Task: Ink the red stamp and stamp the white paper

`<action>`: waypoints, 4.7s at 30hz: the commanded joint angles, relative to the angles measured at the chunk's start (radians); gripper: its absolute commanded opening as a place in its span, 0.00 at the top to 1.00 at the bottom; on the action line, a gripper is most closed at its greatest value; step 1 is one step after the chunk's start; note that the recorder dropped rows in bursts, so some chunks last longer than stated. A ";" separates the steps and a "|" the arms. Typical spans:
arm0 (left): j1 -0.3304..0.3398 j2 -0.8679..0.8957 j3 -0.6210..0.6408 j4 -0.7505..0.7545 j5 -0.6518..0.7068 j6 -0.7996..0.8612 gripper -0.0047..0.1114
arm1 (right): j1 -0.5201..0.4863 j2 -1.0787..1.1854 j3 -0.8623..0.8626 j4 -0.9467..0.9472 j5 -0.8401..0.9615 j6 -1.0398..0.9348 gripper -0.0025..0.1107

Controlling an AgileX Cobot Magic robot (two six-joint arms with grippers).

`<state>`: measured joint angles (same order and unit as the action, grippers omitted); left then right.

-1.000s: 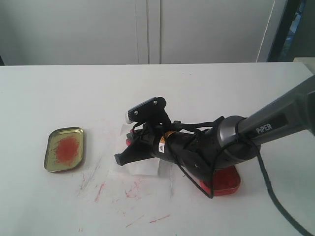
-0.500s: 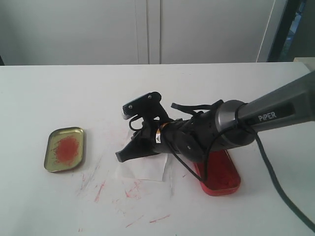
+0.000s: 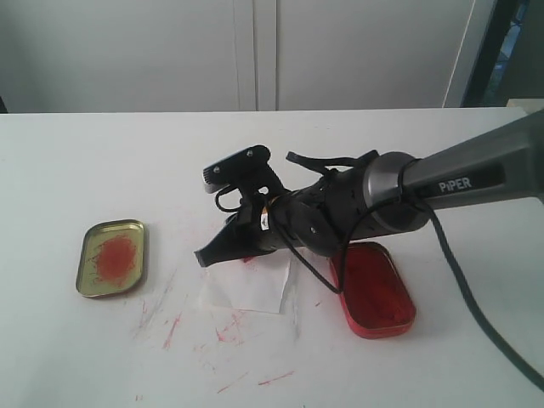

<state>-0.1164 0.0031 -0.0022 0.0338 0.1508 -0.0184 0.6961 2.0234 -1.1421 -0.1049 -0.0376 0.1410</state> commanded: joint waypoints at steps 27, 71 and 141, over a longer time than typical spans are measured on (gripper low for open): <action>-0.008 -0.003 0.002 0.000 -0.001 -0.003 0.96 | 0.164 -0.212 -0.024 0.004 -0.028 -0.007 0.98; -0.008 -0.003 0.002 0.000 -0.001 -0.003 0.96 | 0.296 0.041 -0.293 0.000 -0.284 0.282 0.98; -0.008 -0.003 0.002 0.000 -0.001 -0.003 0.96 | 0.256 -0.072 -0.030 0.044 -0.011 0.399 0.98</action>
<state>-0.1164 0.0031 -0.0022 0.0338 0.1508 -0.0184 0.9061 1.9717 -1.1758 -0.0655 0.0000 0.5141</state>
